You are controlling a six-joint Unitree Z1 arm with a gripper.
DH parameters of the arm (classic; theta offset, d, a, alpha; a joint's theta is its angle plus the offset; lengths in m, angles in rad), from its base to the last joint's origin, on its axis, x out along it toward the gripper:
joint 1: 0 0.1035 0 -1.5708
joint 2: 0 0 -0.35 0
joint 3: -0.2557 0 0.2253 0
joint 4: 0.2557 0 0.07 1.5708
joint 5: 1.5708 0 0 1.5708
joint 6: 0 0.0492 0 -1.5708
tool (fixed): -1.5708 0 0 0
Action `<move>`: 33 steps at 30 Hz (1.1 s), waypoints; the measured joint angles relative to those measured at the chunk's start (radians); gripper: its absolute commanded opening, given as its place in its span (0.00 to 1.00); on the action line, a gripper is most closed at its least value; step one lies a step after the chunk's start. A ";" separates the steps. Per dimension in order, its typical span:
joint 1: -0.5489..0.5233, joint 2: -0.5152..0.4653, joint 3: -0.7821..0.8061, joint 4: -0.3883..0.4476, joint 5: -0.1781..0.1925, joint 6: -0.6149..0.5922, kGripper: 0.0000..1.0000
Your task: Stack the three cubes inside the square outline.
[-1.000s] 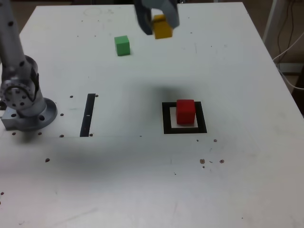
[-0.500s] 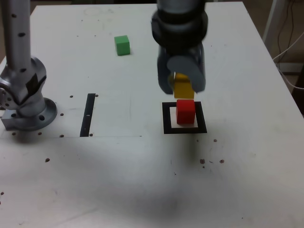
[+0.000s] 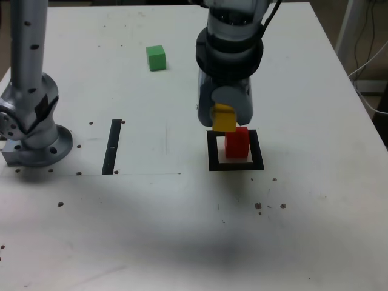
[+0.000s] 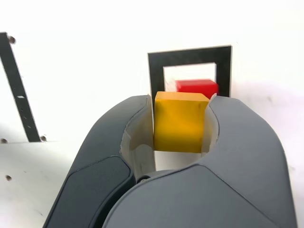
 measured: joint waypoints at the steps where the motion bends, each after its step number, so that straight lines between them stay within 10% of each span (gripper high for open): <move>1: 0.003 0.008 0.004 -0.005 -0.002 0.002 0.29; 33: 0.003 0.049 -0.003 -0.093 -0.016 0.032 0.48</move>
